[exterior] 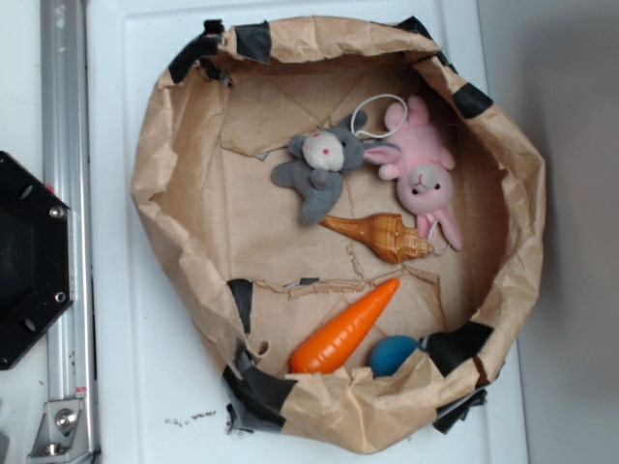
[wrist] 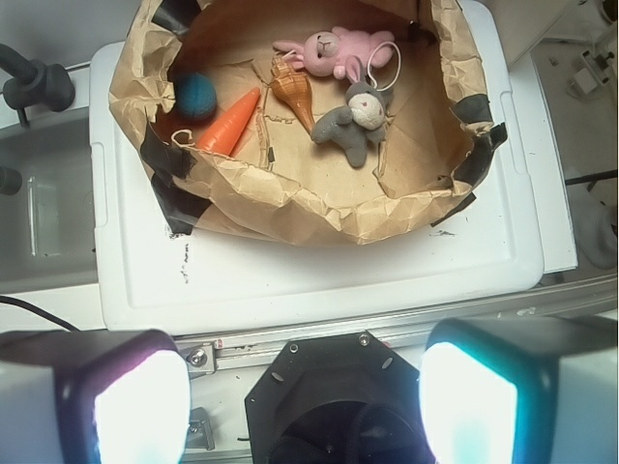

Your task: Grab the gray animal.

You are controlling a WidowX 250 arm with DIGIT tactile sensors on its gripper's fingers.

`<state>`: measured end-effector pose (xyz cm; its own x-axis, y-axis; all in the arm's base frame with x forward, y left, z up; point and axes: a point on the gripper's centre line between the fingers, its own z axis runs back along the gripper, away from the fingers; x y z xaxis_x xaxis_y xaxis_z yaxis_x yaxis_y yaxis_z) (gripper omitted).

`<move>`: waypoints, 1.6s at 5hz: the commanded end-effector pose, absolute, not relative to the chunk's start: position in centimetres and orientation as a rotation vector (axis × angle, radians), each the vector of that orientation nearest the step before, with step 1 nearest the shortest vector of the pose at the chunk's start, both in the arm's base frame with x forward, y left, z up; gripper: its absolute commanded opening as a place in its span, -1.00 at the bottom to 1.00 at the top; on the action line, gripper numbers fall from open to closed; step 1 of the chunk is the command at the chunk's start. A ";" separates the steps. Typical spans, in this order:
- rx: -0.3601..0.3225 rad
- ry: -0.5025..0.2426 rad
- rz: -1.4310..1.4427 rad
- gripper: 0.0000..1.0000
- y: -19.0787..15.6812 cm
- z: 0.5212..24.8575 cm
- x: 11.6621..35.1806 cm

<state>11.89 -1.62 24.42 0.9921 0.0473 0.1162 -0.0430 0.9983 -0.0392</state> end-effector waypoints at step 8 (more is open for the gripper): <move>0.052 -0.153 0.648 1.00 4.2 6.5 26.0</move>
<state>26.21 2.80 5.54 0.8077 0.5751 0.1298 -0.5821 0.8128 0.0214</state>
